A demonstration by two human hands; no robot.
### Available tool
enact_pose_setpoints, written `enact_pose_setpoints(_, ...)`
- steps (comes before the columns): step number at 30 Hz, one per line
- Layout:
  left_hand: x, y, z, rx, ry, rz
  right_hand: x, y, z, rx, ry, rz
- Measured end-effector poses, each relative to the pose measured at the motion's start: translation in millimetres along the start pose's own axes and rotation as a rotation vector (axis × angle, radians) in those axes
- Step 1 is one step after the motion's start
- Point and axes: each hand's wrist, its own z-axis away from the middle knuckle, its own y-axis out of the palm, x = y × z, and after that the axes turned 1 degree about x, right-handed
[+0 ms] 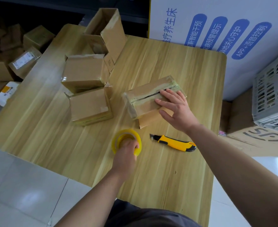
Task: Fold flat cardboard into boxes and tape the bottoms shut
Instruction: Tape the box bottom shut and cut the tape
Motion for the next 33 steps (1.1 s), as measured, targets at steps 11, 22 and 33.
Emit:
enact_pose_setpoints(11,-19.5,-85.8,-56.5,-0.314,-0.148,0.529,-10.4,-29.0,-22.8,0.094,-0.011,-0.062)
enact_pose_setpoints(22,-49.7,-99.4,-88.8,-0.313,-0.107,0.566,26.9,-38.1,-7.7,0.025,0.493,0.067)
enact_pose_setpoints(33,-36.1,-106.8,-104.2,-0.066,-0.139,0.557,74.7,-3.8,15.2,-0.231,0.961,-0.517)
